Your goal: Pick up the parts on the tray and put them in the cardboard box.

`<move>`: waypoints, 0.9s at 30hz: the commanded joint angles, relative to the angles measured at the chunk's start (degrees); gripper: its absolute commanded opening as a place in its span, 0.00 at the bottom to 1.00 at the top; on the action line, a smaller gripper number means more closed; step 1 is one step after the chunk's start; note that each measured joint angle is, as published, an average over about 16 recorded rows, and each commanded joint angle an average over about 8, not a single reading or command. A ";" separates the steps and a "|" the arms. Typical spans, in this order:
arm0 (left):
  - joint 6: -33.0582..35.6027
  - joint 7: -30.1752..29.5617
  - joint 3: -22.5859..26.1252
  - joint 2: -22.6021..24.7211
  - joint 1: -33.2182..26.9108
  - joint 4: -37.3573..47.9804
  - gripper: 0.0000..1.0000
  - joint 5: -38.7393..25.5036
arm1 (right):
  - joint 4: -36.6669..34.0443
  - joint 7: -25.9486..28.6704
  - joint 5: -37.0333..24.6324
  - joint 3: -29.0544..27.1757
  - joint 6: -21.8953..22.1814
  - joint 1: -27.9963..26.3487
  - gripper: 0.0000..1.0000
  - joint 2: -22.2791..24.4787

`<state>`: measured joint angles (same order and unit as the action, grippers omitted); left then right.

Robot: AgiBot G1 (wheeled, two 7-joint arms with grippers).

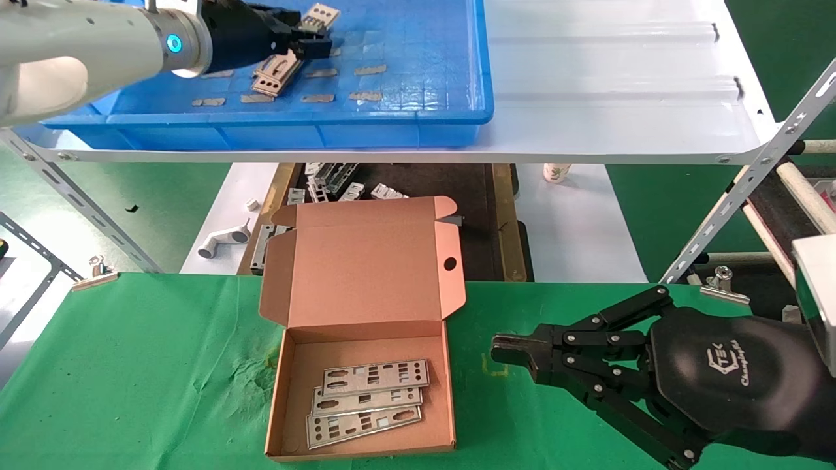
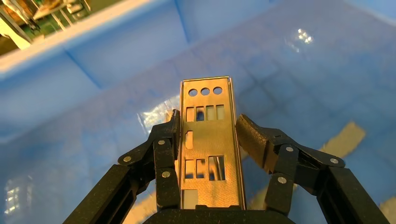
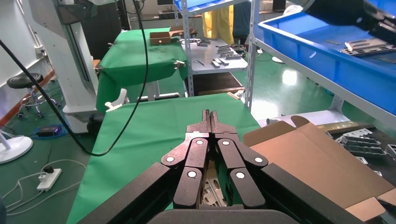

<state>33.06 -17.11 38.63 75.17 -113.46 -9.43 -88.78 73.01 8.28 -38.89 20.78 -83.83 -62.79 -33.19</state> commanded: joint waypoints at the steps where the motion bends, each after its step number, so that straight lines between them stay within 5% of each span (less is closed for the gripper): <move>1: -0.20 0.09 -0.12 -0.22 -0.11 -0.54 0.00 0.18 | 0.00 0.00 0.00 0.00 0.00 0.00 0.00 0.00; 14: 9.64 1.54 -2.22 -6.88 0.09 -13.25 0.00 4.22 | 0.00 -0.01 0.01 0.01 0.00 0.00 0.00 0.00; 27: 27.75 -1.90 -4.35 -21.69 5.10 -41.26 0.00 11.61 | 0.00 -0.01 0.01 0.02 0.01 -0.01 0.00 0.01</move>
<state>61.11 -18.68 34.38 53.79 -108.33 -50.21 -76.81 73.01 8.27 -38.87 20.81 -83.82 -62.80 -33.19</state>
